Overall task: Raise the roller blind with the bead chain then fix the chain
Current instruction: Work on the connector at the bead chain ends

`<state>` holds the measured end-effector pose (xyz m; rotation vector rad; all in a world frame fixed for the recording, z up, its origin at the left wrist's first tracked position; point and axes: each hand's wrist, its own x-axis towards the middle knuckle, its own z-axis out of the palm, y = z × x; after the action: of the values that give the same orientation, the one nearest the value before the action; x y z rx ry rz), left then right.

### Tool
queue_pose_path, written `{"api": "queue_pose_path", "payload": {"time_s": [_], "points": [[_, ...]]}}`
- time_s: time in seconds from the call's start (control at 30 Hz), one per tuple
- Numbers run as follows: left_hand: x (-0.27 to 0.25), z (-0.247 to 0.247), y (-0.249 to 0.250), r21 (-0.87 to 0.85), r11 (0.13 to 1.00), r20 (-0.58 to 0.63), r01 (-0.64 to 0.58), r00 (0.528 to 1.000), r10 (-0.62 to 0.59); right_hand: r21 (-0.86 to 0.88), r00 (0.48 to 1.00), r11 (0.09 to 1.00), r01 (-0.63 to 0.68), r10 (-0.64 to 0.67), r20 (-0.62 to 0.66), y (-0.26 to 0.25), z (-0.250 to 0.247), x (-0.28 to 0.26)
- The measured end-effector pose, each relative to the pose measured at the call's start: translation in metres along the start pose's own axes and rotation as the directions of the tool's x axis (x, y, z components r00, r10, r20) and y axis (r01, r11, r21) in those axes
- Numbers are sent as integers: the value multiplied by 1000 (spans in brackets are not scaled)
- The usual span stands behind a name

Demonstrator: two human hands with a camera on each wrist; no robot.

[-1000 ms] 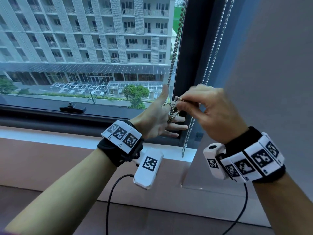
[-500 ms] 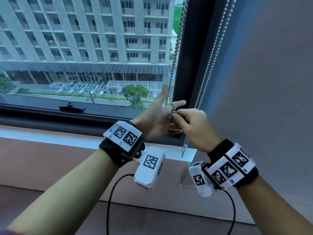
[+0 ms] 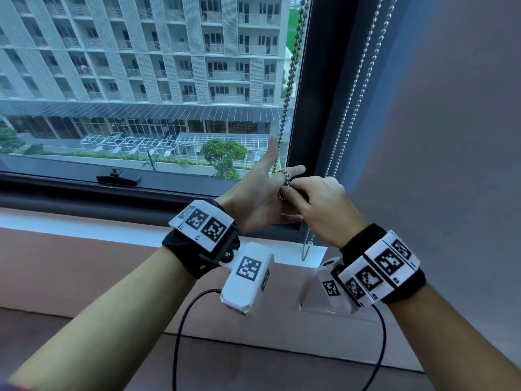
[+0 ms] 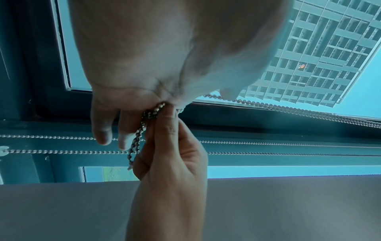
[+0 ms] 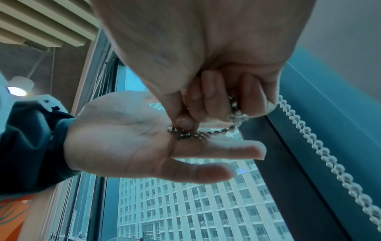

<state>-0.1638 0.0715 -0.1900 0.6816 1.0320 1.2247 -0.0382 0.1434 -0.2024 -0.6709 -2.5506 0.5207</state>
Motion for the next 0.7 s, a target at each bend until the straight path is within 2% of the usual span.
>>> {"api": "queue_pose_path", "payload": {"time_s": [0.17,0.33,0.43,0.7], "points": [[2,-6,-3,39,999,35,-12,999,11,70,998,995,-65,66,-6,3,-1,6],[-1,1,-2,65,998,11,-14,1000,13,133,982,984,-115,133,-136,2,5,8],[-3,4,-2,78,997,36,-19,999,16,159,966,977,-139,170,-196,1,7,10],[-1,15,-3,145,989,84,-23,996,11,218,943,958,-185,235,-236,0,12,12]]}}
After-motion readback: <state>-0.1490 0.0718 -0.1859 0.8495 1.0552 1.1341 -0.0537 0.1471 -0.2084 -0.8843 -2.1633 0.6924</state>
